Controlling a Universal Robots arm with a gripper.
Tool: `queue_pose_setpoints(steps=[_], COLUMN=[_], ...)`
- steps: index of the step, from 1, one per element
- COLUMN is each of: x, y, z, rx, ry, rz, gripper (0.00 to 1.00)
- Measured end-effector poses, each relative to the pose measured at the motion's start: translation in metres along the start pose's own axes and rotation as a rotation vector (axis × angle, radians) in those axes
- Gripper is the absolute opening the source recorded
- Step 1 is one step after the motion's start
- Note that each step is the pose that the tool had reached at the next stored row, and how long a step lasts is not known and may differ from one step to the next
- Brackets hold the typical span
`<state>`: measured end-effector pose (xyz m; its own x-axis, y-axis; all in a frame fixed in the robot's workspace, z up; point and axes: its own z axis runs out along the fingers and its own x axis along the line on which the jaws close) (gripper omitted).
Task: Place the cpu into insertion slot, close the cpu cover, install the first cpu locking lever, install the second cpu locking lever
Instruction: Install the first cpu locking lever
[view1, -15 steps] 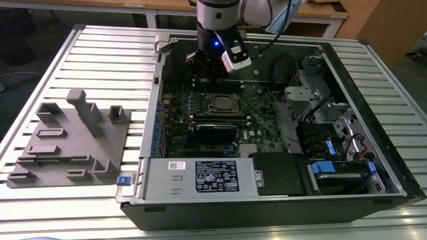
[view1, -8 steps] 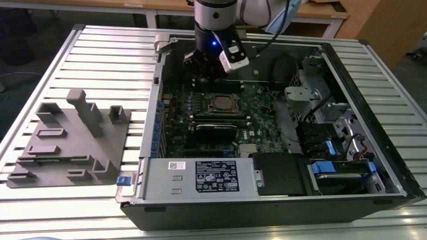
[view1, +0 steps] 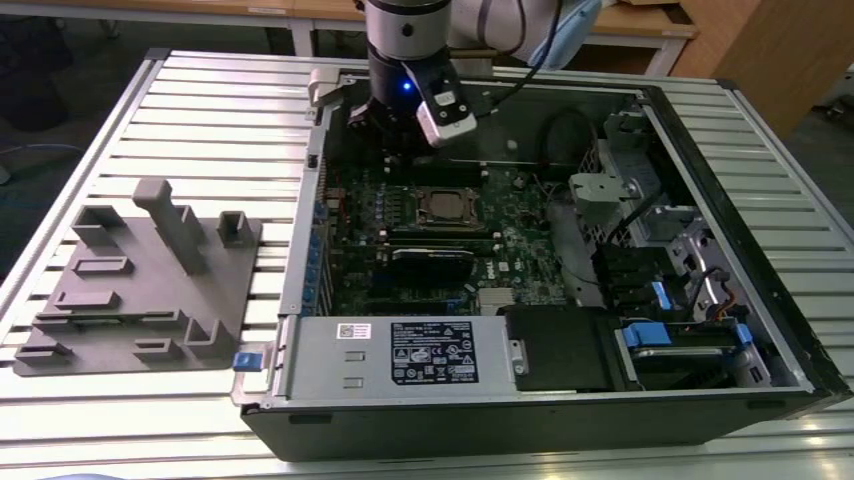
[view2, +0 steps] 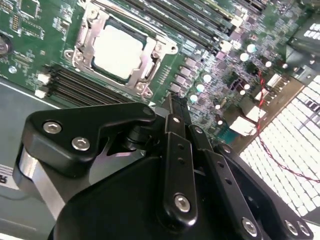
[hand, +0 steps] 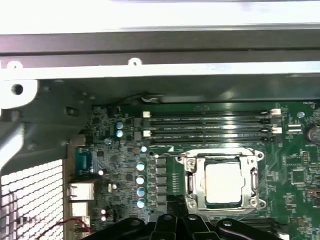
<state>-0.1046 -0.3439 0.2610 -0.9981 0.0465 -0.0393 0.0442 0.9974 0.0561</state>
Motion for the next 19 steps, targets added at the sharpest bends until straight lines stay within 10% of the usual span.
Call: queue_pose_setpoints(steps=[2,6,9,19], x=[0.0016,0.0039,0.0048,0.0049], y=[-0.0002,-0.001,-0.0014,-0.0015], z=[-0.0001,-0.0002,-0.0002,-0.0003], rx=[-0.0141,-0.0779,-0.108,-0.1193], ry=[-0.0011,0.0002,0.0015,0.0019], rz=[0.0,0.003,0.004,0.005], gripper=[0.11,0.11,0.11,0.11])
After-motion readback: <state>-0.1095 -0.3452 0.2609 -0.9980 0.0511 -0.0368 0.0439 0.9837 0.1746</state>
